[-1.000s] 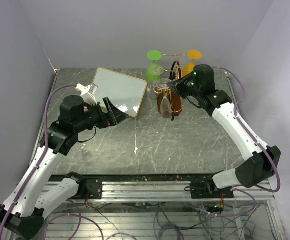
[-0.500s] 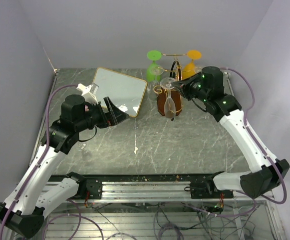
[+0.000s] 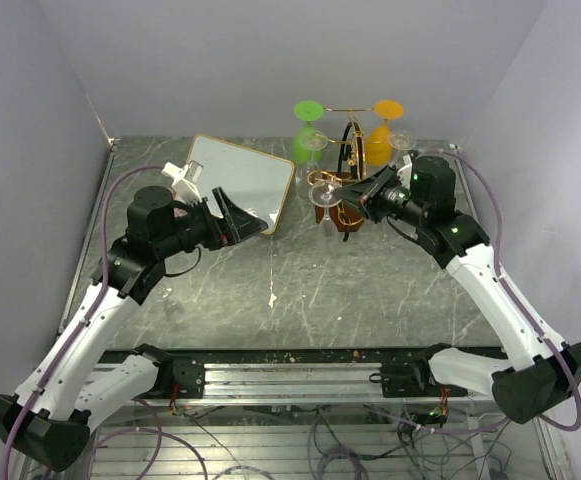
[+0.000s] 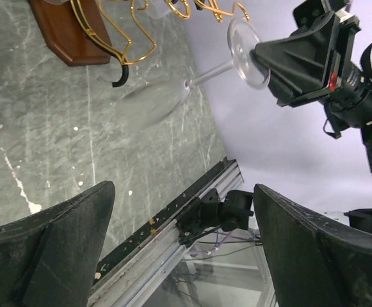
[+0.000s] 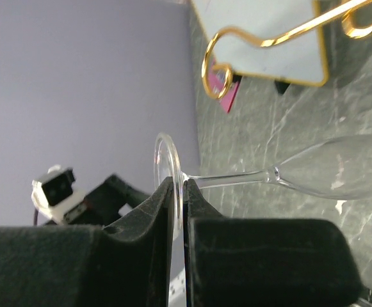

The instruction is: Take the wine glass off the wine glass rack

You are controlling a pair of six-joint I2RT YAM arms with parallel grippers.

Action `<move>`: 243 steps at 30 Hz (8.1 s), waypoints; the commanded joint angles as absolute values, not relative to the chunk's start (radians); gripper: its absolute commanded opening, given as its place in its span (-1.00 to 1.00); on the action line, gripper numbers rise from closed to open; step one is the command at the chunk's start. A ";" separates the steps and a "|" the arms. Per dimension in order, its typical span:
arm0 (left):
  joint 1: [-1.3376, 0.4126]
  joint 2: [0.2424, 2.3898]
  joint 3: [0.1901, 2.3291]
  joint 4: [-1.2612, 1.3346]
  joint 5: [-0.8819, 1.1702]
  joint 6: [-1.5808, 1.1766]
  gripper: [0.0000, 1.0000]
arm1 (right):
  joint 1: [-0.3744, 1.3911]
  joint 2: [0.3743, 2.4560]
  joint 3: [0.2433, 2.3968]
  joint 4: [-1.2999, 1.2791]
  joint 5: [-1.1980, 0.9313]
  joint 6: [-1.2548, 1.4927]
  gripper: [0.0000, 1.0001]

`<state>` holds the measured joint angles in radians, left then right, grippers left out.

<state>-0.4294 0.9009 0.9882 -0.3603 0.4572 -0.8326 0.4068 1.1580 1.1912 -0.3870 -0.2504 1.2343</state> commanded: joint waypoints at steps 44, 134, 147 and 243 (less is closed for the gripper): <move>-0.439 0.776 0.648 0.574 0.518 -1.315 0.97 | 0.411 1.010 0.996 0.781 -0.556 1.904 -1.00; -0.439 0.807 1.212 -1.102 0.117 -0.708 -0.86 | 0.403 0.827 1.136 -0.337 0.175 0.991 0.99; -0.439 1.020 1.342 -1.314 -0.074 -0.589 -0.86 | 0.404 0.793 1.119 -0.359 0.227 0.970 0.99; -0.435 0.879 1.161 -0.278 0.197 -0.343 0.99 | 0.404 1.127 1.538 -0.669 0.461 0.428 0.99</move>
